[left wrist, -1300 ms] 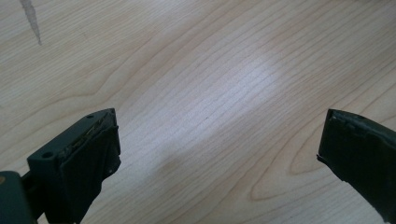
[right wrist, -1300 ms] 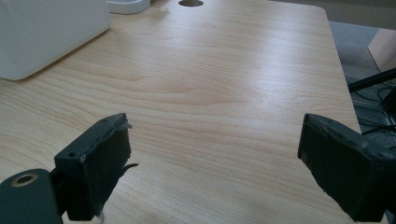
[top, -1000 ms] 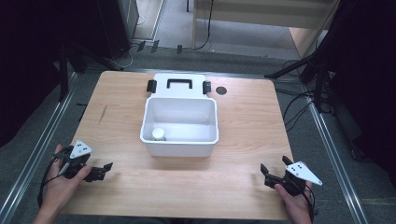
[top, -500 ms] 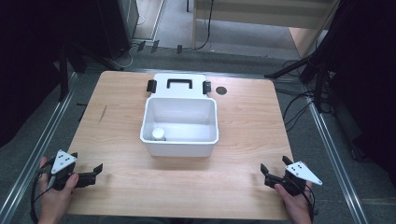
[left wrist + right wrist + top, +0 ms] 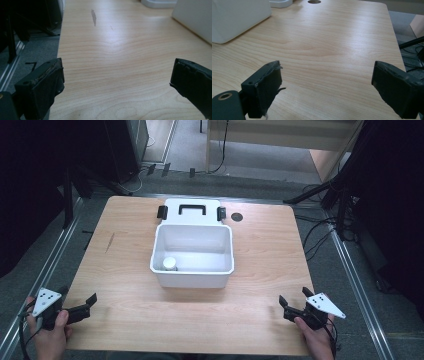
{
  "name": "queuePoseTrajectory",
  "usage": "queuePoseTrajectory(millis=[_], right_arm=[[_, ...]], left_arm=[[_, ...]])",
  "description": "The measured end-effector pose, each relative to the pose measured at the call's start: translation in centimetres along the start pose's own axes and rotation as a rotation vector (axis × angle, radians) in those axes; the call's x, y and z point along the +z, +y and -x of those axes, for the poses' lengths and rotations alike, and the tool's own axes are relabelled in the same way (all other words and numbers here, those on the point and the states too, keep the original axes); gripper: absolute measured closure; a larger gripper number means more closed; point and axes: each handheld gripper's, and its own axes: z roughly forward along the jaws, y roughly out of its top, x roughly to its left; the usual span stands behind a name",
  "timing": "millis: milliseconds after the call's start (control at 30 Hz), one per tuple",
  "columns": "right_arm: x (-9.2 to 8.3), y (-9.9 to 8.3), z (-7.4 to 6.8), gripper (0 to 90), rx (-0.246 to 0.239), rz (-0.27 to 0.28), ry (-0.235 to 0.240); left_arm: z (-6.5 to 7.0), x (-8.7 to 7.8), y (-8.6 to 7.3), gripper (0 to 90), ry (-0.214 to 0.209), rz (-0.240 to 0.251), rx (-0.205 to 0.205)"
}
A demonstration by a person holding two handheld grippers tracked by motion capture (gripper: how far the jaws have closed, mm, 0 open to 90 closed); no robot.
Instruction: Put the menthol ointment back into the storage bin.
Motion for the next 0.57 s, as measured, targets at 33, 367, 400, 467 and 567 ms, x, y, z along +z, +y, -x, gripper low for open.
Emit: queuePoseTrajectory(millis=[33,367,400,467,567], right_arm=[[0.00,0.00,0.01,9.6,-0.001,0.001,0.000],[-0.01,-0.02,0.05,9.6,-0.001,0.005,0.003],[-0.01,-0.02,0.05,9.6,-0.001,0.005,0.003],[-0.03,-0.02,0.03,9.6,0.000,0.006,0.003],[-0.04,-0.02,0.04,9.6,0.001,0.006,0.005]], left_arm=[[-0.25,-0.03,-0.04,0.0,-0.006,0.006,-0.025],[-0.68,0.01,-0.21,0.0,-0.022,0.013,-0.073],[-0.68,0.01,-0.21,0.0,-0.022,0.013,-0.073],[-0.63,0.04,-0.20,0.0,-0.020,0.010,-0.069],[-0.69,0.06,-0.19,0.0,-0.018,0.007,-0.078]])
